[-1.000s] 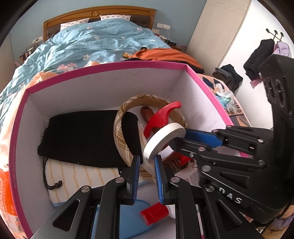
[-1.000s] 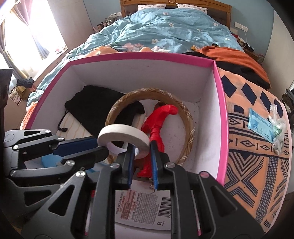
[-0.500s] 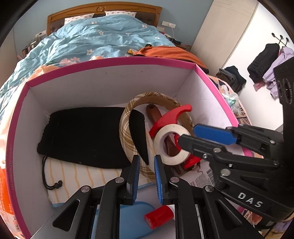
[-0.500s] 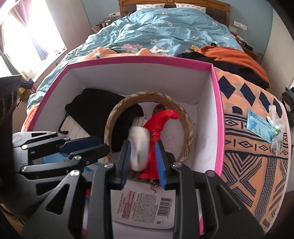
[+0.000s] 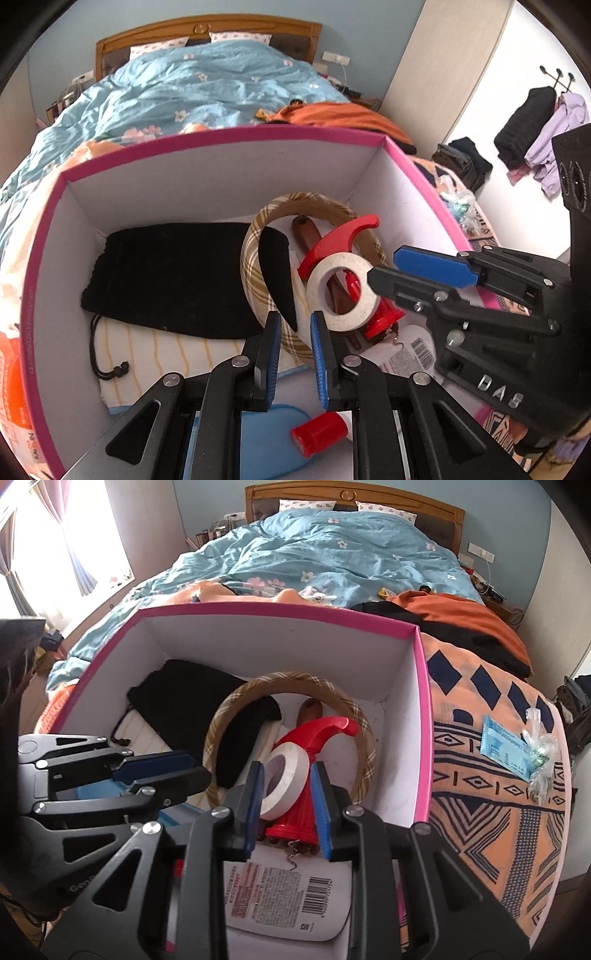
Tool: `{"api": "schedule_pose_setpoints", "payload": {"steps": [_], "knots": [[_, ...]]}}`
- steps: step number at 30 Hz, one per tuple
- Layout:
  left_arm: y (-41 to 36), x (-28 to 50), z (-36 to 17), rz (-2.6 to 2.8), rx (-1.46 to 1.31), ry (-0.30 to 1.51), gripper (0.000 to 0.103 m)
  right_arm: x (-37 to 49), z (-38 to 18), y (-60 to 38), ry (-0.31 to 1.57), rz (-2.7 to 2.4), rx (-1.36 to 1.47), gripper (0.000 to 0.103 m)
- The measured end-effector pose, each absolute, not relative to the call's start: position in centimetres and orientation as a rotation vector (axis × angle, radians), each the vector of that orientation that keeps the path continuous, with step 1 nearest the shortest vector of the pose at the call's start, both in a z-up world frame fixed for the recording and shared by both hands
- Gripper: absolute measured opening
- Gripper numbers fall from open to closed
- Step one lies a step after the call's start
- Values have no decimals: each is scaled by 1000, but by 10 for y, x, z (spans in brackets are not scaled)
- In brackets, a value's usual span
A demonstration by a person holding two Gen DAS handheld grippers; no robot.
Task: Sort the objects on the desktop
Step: 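Move the right gripper back to the pile toward the white tube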
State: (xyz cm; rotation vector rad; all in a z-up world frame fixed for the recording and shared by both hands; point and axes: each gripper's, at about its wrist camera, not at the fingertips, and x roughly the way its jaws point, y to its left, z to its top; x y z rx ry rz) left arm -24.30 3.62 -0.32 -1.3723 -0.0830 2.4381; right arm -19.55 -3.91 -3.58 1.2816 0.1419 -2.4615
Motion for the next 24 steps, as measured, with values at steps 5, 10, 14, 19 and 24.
{"api": "schedule_pose_setpoints", "payload": {"steps": [5, 10, 14, 19, 24], "knots": [[37, -218, 10, 2433, -1265, -57, 17, -182, -23, -24, 42, -2462, 1201, 28], [45, -182, 26, 2402, -1134, 15, 18, -152, -5, -11, 4, -2459, 1106, 29], [52, -150, 33, 2352, -1059, 61, 18, -118, 8, 3, -29, -2454, 1027, 30], [63, -115, 34, 2290, -1012, 97, 19, -77, 8, 17, -28, -2429, 990, 34], [81, -87, 15, 2245, -1043, 163, 19, -37, -21, 25, 40, -2415, 1068, 38]]}}
